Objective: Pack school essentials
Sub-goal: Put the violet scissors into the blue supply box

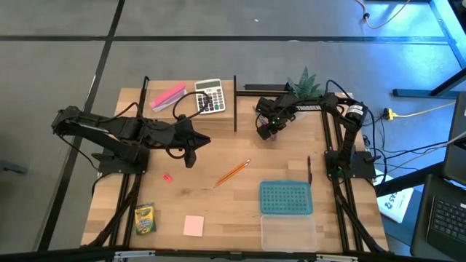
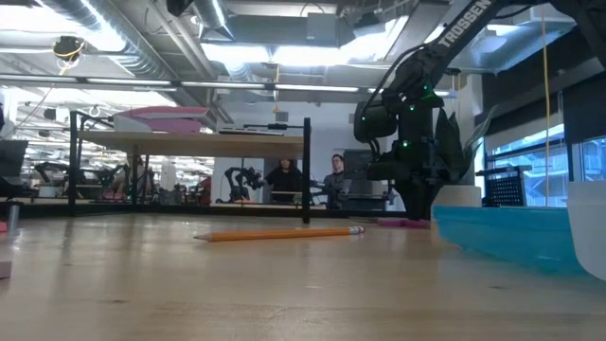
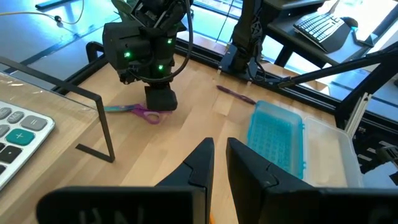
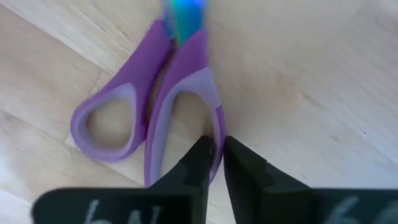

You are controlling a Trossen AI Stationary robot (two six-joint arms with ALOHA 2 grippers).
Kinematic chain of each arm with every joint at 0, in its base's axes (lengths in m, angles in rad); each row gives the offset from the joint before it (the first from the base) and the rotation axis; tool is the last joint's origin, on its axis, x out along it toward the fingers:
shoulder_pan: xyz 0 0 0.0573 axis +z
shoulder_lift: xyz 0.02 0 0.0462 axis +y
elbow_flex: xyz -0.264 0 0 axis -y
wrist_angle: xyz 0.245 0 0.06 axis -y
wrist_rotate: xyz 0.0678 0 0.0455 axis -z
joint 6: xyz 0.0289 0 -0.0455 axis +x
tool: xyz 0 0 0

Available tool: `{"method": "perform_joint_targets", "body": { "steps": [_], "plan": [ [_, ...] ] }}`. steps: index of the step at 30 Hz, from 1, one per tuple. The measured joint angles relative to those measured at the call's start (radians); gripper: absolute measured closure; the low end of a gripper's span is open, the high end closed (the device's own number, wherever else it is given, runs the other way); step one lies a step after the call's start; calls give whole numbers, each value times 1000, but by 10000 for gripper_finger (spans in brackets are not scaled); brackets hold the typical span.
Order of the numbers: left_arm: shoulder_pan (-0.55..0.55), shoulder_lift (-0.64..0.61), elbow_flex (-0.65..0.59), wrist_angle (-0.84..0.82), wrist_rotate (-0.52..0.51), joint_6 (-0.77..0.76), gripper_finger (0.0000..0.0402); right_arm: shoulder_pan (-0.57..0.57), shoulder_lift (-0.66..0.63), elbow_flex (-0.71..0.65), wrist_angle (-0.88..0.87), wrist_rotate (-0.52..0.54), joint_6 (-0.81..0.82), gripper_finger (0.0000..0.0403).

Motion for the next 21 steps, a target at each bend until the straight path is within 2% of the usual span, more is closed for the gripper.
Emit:
{"method": "perform_joint_targets", "body": {
  "steps": [5,21],
  "plan": [
    [0,0,0,0,0,0,364,0,0,0,0,0,-28,381],
    [0,0,0,0,0,0,364,-2,-35,-7,-33,11,-82,376]
  ]
}}
